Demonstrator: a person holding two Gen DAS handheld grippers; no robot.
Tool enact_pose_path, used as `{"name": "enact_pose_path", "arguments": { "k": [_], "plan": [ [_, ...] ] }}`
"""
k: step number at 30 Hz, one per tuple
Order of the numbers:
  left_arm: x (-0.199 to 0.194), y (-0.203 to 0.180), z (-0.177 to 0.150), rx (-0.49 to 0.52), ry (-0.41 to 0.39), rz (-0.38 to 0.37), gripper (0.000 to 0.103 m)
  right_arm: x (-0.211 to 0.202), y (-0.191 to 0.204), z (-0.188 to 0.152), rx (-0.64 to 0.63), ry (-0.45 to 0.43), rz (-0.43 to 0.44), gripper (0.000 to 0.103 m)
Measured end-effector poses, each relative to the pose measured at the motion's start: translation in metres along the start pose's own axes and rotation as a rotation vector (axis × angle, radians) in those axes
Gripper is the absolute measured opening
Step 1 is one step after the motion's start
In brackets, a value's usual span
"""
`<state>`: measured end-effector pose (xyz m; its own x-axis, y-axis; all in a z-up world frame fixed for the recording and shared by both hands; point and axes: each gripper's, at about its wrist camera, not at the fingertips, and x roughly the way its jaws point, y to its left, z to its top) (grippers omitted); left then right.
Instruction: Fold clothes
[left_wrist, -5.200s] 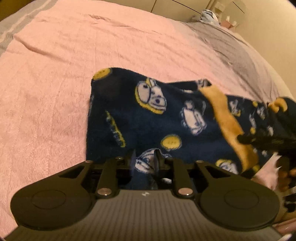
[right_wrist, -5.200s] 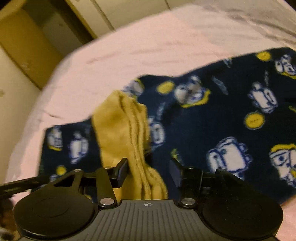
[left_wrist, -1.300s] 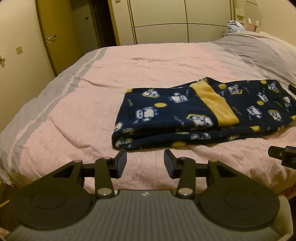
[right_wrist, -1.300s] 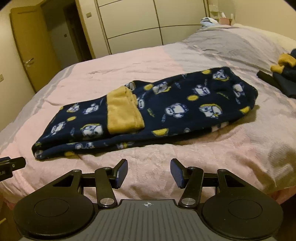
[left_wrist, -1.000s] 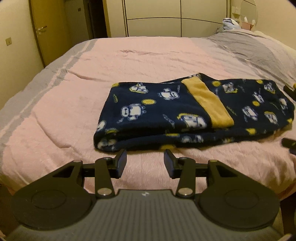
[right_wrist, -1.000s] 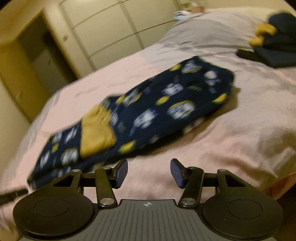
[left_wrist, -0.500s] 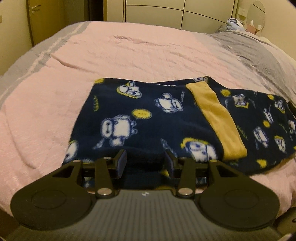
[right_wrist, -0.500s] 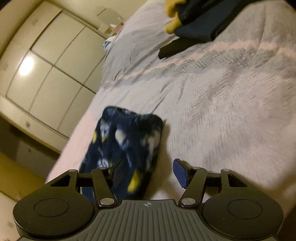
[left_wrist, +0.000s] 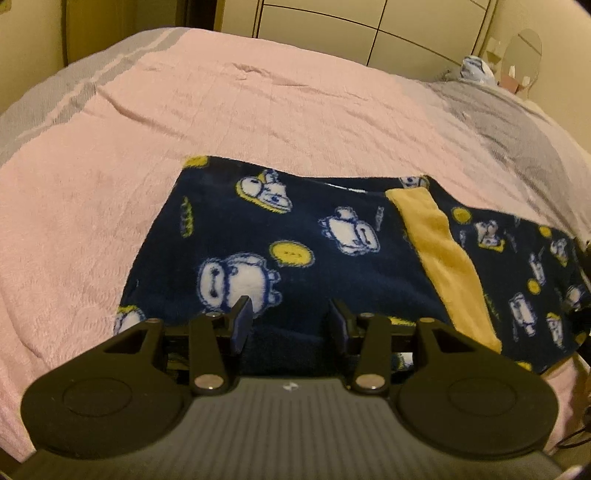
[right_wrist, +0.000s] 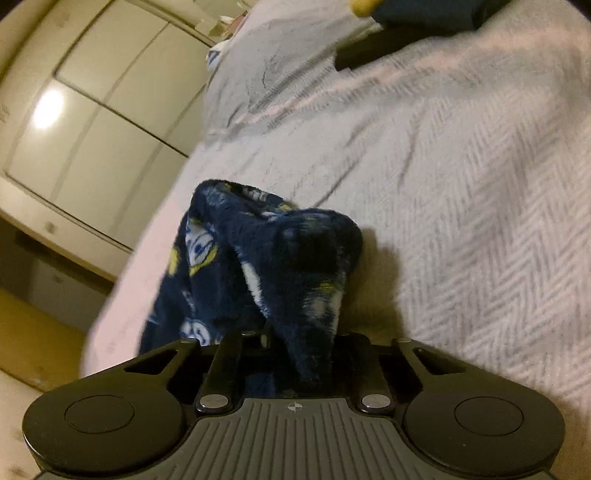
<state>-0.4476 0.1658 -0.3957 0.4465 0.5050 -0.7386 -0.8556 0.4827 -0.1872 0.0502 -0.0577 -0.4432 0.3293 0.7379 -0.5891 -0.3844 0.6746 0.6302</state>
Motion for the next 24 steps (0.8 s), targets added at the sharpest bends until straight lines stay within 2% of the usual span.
{"name": "enact_pose_path", "arguments": {
  "k": [2,4,8,11,12,13,14,15,16,19,22,24],
  "plan": [
    [-0.004,0.011,0.001,-0.021,-0.007,-0.004,0.041,-0.010,0.047,-0.011,-0.218,-0.071,-0.093,0.011],
    [-0.012,0.024,0.002,-0.049,-0.022,-0.008,0.041,-0.020,0.103,-0.031,-0.455,-0.149,-0.117,0.011],
    [-0.028,0.058,0.003,-0.127,-0.053,-0.025,0.041,-0.042,0.215,-0.109,-0.892,-0.231,-0.009,0.011],
    [-0.036,0.082,-0.001,-0.182,-0.063,-0.028,0.041,-0.045,0.275,-0.195,-1.162,-0.220,0.120,0.012],
    [-0.038,0.088,-0.002,-0.195,-0.061,-0.025,0.040,-0.042,0.287,-0.227,-1.250,-0.176,0.164,0.018],
    [-0.040,0.094,-0.004,-0.208,-0.058,-0.022,0.040,-0.037,0.295,-0.254,-1.323,-0.117,0.193,0.034],
    [-0.042,0.099,-0.006,-0.222,-0.055,-0.028,0.040,-0.032,0.298,-0.278,-1.382,-0.049,0.210,0.044],
    [-0.044,0.104,-0.007,-0.236,-0.050,-0.036,0.040,-0.030,0.297,-0.297,-1.427,0.008,0.225,0.056],
    [-0.045,0.107,-0.009,-0.250,-0.047,-0.052,0.040,-0.033,0.292,-0.313,-1.462,0.042,0.241,0.057],
    [-0.044,0.112,-0.012,-0.283,-0.038,-0.104,0.040,-0.051,0.270,-0.321,-1.469,0.051,0.250,0.058],
    [-0.038,0.103,-0.010,-0.291,-0.038,-0.159,0.042,-0.066,0.249,-0.291,-1.377,0.032,0.267,0.059],
    [-0.032,0.095,-0.004,-0.301,-0.039,-0.190,0.056,-0.072,0.233,-0.266,-1.285,0.003,0.219,0.059]
  ]
}}
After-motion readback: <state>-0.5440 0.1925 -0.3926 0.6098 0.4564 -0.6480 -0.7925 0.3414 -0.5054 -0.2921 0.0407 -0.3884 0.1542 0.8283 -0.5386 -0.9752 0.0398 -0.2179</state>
